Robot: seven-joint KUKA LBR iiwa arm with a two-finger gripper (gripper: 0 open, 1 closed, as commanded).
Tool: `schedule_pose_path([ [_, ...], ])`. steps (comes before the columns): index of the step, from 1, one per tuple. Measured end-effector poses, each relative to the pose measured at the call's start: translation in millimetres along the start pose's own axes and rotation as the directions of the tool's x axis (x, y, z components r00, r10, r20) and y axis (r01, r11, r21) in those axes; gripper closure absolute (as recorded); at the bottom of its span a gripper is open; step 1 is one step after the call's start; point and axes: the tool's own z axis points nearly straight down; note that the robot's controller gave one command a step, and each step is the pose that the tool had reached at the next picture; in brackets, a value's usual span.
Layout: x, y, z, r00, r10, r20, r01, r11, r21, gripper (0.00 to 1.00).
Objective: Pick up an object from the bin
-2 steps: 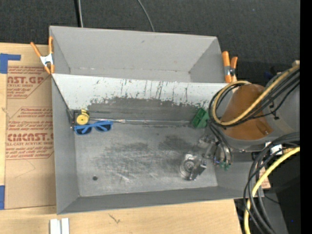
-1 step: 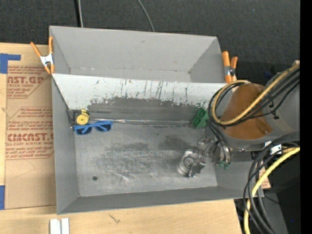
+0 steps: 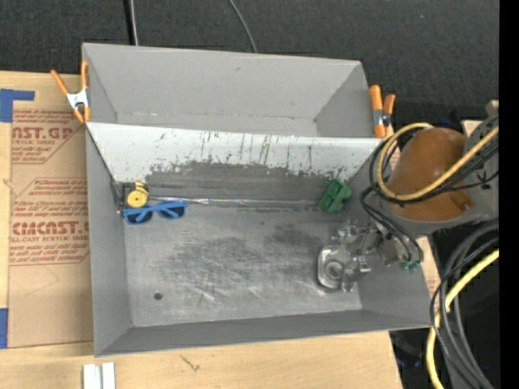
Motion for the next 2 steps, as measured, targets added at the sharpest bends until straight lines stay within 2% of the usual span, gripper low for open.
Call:
schedule_pose_path([
  [1, 4.5, 6.1, -101.5, 1.0, -0.023, 0.007, 0.023, 1.0, 0.002, 1.0],
  [2, -16.0, -18.9, -214.2, 0.942, -0.337, 0.006, 0.336, 0.942, 0.005, 1.0],
])
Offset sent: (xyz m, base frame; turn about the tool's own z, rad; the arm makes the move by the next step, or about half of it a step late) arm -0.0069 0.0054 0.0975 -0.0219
